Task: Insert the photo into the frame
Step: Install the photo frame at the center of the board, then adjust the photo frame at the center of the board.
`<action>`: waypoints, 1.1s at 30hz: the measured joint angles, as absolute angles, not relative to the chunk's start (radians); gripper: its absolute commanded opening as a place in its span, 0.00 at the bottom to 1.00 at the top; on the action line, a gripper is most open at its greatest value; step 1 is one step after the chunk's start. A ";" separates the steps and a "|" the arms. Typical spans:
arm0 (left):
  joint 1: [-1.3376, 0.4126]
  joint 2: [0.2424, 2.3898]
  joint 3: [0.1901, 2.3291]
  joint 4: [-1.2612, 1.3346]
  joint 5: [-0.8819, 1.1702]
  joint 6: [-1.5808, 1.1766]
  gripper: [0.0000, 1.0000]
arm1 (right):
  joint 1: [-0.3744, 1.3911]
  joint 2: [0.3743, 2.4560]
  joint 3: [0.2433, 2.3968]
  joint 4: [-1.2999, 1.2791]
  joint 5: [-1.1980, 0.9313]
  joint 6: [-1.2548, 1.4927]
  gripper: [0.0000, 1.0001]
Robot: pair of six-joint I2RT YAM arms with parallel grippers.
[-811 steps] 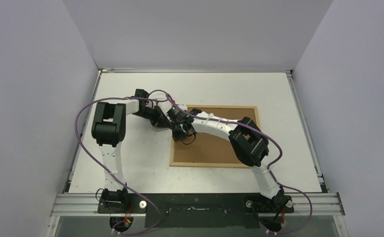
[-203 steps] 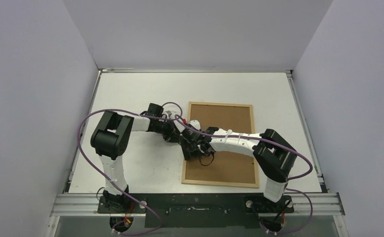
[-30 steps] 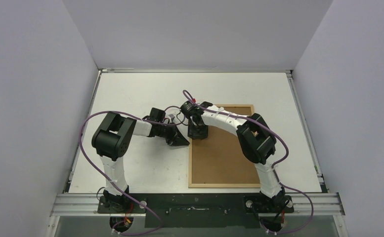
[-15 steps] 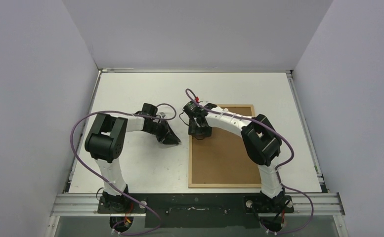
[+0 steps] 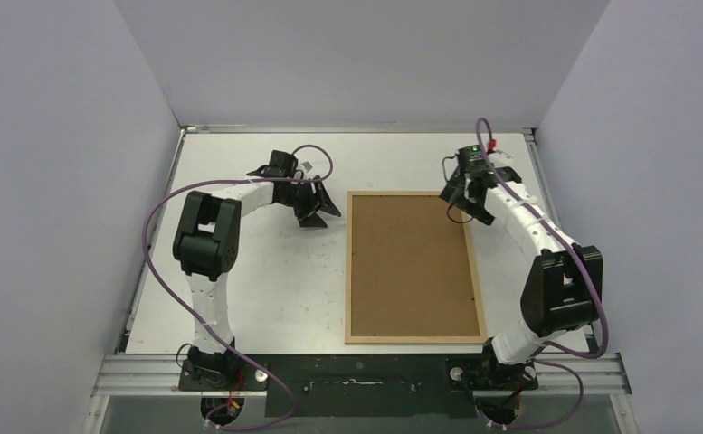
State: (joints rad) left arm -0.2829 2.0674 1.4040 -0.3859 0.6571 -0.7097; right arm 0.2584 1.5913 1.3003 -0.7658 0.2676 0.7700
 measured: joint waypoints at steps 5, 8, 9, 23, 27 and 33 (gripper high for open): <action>-0.300 2.111 1.409 -0.404 0.637 -0.702 0.61 | 0.047 1.619 1.190 -0.731 0.196 0.723 0.92; -0.318 2.111 1.411 -0.400 0.641 -0.702 0.60 | -0.001 1.693 1.168 -0.699 0.120 0.705 0.92; -0.324 2.111 1.410 -0.397 0.644 -0.702 0.59 | -0.003 1.718 1.168 -0.681 0.093 0.701 0.92; -0.396 2.109 1.286 -0.294 0.714 -0.802 0.12 | 0.007 1.879 1.249 -0.555 -0.113 0.668 0.88; -0.396 2.077 1.230 -0.249 0.711 -0.823 0.10 | 0.015 1.925 1.309 -0.533 -0.142 0.625 0.86; -0.402 1.985 1.079 -0.170 0.701 -0.867 0.10 | 0.060 2.023 1.425 -0.449 -0.236 0.530 0.84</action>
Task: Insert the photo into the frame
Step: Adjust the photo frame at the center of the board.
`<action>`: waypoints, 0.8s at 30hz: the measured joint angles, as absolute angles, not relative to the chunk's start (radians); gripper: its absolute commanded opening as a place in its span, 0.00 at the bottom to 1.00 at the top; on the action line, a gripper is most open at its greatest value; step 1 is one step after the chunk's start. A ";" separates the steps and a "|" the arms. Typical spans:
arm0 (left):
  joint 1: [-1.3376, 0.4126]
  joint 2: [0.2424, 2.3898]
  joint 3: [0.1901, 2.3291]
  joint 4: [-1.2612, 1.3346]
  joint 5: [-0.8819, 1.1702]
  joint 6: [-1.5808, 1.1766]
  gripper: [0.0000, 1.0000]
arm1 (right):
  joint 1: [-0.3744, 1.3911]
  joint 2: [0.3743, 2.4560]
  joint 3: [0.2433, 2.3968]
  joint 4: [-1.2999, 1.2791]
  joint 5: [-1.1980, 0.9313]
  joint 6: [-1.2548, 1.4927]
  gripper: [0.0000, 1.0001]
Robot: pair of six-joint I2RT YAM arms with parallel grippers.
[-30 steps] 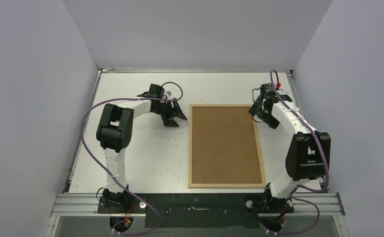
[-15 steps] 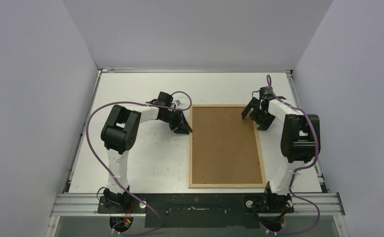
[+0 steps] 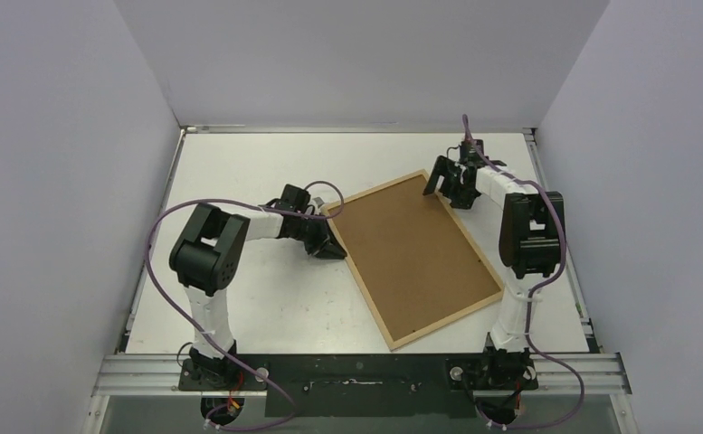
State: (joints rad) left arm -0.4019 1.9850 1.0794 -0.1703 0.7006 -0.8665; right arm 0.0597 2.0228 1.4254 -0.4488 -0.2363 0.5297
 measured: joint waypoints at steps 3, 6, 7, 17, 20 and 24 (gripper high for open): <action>-0.418 1.942 1.018 -0.136 0.681 -0.885 0.11 | 0.079 2.068 1.480 -0.417 -0.284 0.481 0.84; -0.437 1.889 0.962 -0.115 0.646 -0.891 0.18 | 0.094 2.089 1.510 -0.410 -0.305 0.440 0.84; -0.441 1.868 0.945 -0.116 0.632 -0.890 0.25 | 0.098 2.090 1.513 -0.415 -0.300 0.429 0.84; -0.270 1.664 0.977 -0.223 0.576 -0.840 0.55 | 0.215 2.041 1.553 -0.543 -0.081 0.321 0.85; -0.222 1.718 1.073 -0.278 0.570 -0.802 0.54 | 0.299 1.998 1.575 -0.563 -0.065 0.300 0.84; -0.217 1.868 1.254 -0.383 0.543 -0.733 0.52 | 0.416 1.982 1.631 -0.566 -0.071 0.275 0.83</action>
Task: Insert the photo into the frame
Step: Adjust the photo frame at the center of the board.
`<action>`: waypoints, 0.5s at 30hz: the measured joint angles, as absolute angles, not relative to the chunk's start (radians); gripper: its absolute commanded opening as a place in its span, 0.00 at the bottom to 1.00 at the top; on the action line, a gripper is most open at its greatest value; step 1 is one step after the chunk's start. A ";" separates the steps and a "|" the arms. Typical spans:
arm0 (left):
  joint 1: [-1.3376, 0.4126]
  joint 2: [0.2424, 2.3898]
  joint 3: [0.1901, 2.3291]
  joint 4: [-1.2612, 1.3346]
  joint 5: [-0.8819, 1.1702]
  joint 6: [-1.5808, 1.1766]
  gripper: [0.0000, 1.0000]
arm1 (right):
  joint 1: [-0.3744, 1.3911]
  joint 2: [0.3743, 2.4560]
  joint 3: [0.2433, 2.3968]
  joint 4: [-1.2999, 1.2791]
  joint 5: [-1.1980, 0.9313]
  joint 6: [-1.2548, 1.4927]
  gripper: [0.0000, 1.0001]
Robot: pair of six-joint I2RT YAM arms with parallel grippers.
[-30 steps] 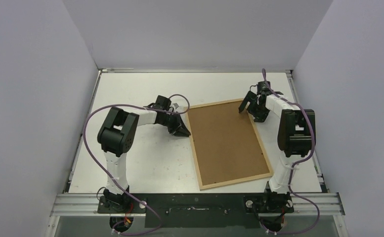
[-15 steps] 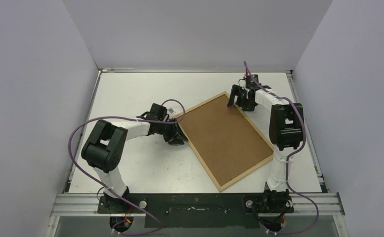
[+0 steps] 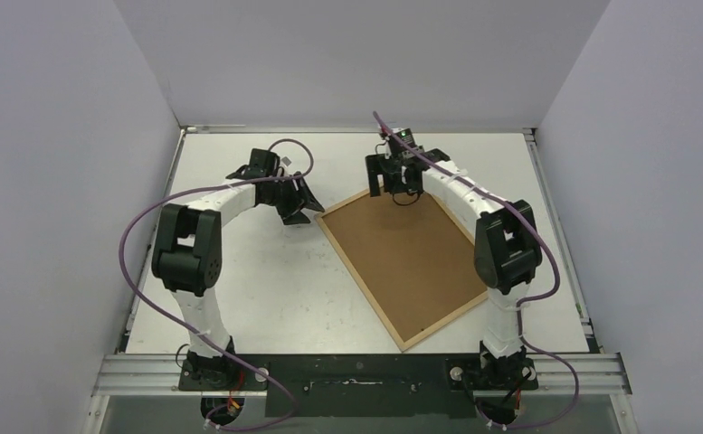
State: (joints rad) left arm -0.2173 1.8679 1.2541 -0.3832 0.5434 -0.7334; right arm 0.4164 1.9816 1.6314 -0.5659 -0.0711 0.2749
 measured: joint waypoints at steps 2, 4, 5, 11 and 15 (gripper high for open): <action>-0.218 1.920 1.304 -0.408 0.534 -0.711 0.49 | 0.471 1.983 1.652 -0.576 -0.075 0.261 0.81; -0.217 1.957 1.327 -0.429 0.530 -0.698 0.45 | 0.515 1.991 1.677 -0.593 -0.078 0.245 0.76; -0.216 1.971 1.333 -0.438 0.530 -0.694 0.43 | 0.534 2.001 1.692 -0.596 -0.079 0.241 0.74; -0.216 2.037 1.337 -0.456 0.541 -0.699 0.39 | 0.621 2.080 1.745 -0.608 -0.088 0.223 0.62; -0.215 2.057 1.337 -0.456 0.559 -0.706 0.37 | 0.663 2.129 1.745 -0.616 -0.099 0.220 0.60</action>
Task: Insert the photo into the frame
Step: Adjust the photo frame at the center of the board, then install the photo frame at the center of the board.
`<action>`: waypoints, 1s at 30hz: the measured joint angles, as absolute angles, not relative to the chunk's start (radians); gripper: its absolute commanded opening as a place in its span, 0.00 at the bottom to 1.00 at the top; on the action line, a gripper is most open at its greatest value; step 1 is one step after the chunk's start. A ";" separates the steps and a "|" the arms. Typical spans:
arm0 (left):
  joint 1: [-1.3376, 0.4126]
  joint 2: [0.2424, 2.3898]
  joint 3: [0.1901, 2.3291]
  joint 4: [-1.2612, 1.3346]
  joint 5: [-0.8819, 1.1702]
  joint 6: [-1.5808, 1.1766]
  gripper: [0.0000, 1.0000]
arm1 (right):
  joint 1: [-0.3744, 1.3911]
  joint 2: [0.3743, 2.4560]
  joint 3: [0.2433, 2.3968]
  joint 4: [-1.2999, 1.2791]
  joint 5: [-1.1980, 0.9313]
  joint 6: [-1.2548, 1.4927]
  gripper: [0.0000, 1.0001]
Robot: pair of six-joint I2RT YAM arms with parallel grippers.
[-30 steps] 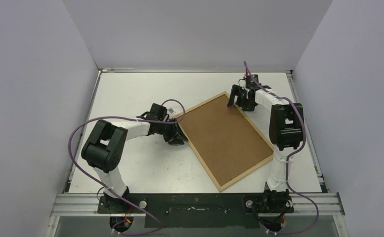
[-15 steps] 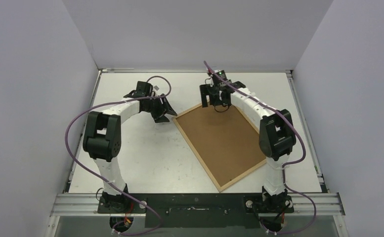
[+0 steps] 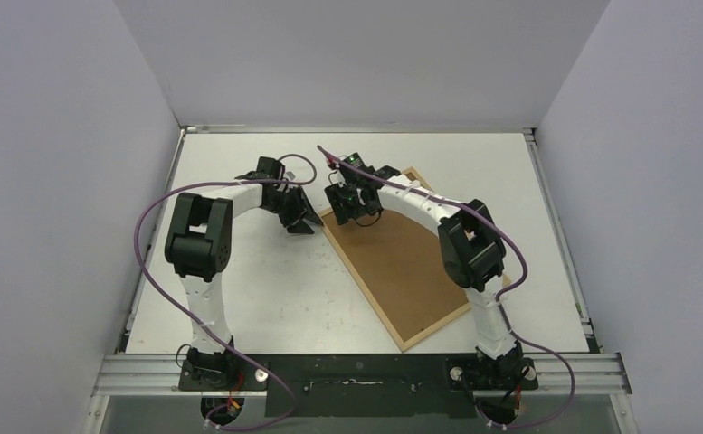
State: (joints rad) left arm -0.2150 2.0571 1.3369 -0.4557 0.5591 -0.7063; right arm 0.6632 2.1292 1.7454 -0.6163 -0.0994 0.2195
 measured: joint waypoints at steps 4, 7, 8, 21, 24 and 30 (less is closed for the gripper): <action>-0.215 2.060 1.337 -0.458 0.557 -0.710 0.30 | 0.695 2.159 1.745 -0.619 -0.105 0.220 0.60; -0.214 2.067 1.337 -0.464 0.558 -0.712 0.26 | 0.709 2.160 1.745 -0.617 -0.105 0.221 0.59; -0.214 2.069 1.337 -0.466 0.558 -0.711 0.25 | 0.713 2.160 1.745 -0.616 -0.104 0.221 0.59; -0.213 2.076 1.338 -0.478 0.562 -0.713 0.24 | 0.748 2.209 1.743 -0.586 -0.036 0.263 0.59; -0.213 2.076 1.338 -0.483 0.562 -0.713 0.24 | 0.746 2.208 1.731 -0.568 -0.033 0.284 0.59; -0.213 2.076 1.338 -0.491 0.563 -0.713 0.24 | 0.728 2.189 1.691 -0.506 -0.056 0.348 0.57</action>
